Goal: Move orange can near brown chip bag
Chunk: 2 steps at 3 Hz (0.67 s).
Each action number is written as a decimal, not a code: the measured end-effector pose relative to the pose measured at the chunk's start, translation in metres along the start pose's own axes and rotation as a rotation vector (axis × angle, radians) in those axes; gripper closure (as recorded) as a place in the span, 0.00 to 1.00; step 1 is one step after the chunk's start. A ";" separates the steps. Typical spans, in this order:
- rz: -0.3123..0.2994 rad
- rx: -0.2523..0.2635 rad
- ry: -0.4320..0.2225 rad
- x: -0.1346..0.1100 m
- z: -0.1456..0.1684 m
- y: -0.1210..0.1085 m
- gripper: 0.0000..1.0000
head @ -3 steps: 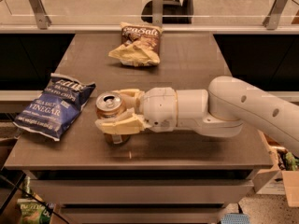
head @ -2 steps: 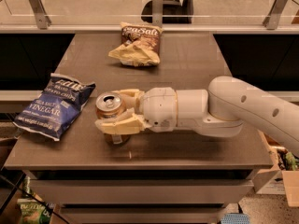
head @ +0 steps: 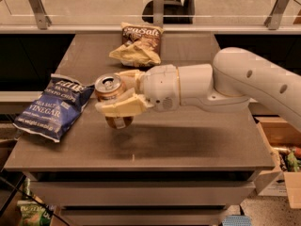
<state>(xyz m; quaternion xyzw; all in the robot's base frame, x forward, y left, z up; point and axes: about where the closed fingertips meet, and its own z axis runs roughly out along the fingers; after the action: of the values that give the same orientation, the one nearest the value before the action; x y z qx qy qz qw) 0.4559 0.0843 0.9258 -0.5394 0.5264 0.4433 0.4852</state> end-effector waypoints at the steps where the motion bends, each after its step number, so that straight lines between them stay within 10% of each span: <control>1: -0.006 0.007 0.009 -0.015 -0.010 -0.017 1.00; 2: -0.016 0.018 0.000 -0.028 -0.022 -0.034 1.00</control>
Offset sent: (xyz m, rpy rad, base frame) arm 0.0538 -0.0377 0.0488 0.0138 -0.0277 -0.0371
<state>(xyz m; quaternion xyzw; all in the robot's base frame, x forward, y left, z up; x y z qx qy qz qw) 0.4875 0.0652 0.9584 -0.5392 0.5263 0.4347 0.4934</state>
